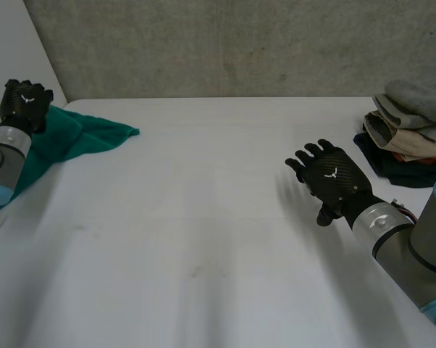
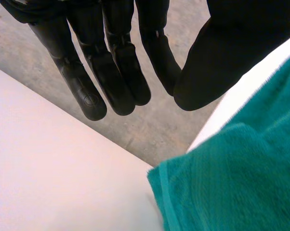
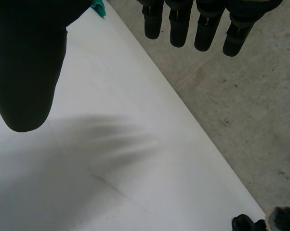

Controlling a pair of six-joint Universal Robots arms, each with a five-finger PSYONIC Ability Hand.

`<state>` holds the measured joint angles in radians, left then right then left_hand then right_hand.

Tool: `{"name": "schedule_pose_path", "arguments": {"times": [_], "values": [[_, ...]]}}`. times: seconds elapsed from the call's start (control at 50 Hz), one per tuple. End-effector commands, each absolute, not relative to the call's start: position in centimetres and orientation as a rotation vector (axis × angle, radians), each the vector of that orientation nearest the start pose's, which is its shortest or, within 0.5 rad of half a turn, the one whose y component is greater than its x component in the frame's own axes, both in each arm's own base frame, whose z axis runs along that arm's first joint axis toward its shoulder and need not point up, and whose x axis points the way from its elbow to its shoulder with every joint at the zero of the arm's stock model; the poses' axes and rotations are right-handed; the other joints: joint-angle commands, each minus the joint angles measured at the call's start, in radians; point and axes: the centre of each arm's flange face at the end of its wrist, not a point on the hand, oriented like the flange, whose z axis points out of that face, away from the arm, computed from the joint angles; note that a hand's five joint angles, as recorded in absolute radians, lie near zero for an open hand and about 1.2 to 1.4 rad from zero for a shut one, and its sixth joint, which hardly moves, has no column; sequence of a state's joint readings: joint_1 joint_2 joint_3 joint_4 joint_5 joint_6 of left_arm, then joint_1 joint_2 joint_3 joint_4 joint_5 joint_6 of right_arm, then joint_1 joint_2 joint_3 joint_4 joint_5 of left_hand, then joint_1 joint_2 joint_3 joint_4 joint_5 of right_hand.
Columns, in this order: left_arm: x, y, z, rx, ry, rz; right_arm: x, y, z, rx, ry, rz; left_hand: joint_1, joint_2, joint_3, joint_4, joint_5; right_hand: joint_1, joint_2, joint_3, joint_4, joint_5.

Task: Fold the laundry.

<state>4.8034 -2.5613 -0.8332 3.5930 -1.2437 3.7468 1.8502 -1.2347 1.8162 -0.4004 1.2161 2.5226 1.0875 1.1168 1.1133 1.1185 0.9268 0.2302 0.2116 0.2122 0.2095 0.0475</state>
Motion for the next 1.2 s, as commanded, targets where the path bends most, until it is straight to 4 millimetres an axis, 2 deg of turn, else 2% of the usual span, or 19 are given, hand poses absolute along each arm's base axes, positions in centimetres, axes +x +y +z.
{"name": "schedule_pose_path", "arguments": {"times": [0.02, 0.06, 0.22, 0.36, 0.62, 1.0, 1.2], "values": [[-10.9, -52.4, 13.5, 0.789, 1.753, -2.1, 24.8, -27.0, 16.5, -1.334, 1.948, -1.984, -0.818, -0.848, -0.844, -0.849, -0.832, -0.056, -0.037, -0.038, -0.035, -0.048], [-10.8, -52.3, 12.2, 0.8, 1.78, -2.068, 24.7, -27.0, 16.5, -1.333, 1.948, -1.987, -0.865, -0.894, -0.891, -0.896, -0.879, -0.056, -0.037, -0.038, -0.035, -0.048], [-10.1, -52.1, 9.1, 0.896, 1.756, -1.931, 24.8, -27.1, 16.6, -1.338, 1.942, -1.99, -0.854, -0.883, -0.879, -0.885, -0.867, -0.056, -0.037, -0.038, -0.035, -0.048], [-9.1, -52.7, 7.7, 0.922, 1.718, -1.872, 24.8, -27.0, 16.6, -1.343, 1.939, -1.991, -0.754, -0.783, -0.78, -0.785, -0.768, -0.056, -0.037, -0.038, -0.035, -0.048], [-7.9, -54.0, 7.3, 0.888, 1.673, -1.877, 24.8, -27.2, 16.5, -1.344, 1.939, -1.994, -0.648, -0.677, -0.674, -0.679, -0.662, -0.056, -0.037, -0.038, -0.035, -0.048], [-7.9, -54.5, 8.6, 0.878, 1.623, -1.907, 24.9, -27.2, 16.1, -1.35, 1.947, -1.979, -0.63, -0.66, -0.656, -0.661, -0.644, -0.056, -0.037, -0.038, -0.035, -0.048], [-8.3, -54.4, 8.6, 0.894, 1.621, -1.916, 24.9, -27.2, 16.0, -1.35, 1.948, -1.978, -0.613, -0.642, -0.639, -0.644, -0.627, -0.056, -0.037, -0.038, -0.035, -0.048]]}}
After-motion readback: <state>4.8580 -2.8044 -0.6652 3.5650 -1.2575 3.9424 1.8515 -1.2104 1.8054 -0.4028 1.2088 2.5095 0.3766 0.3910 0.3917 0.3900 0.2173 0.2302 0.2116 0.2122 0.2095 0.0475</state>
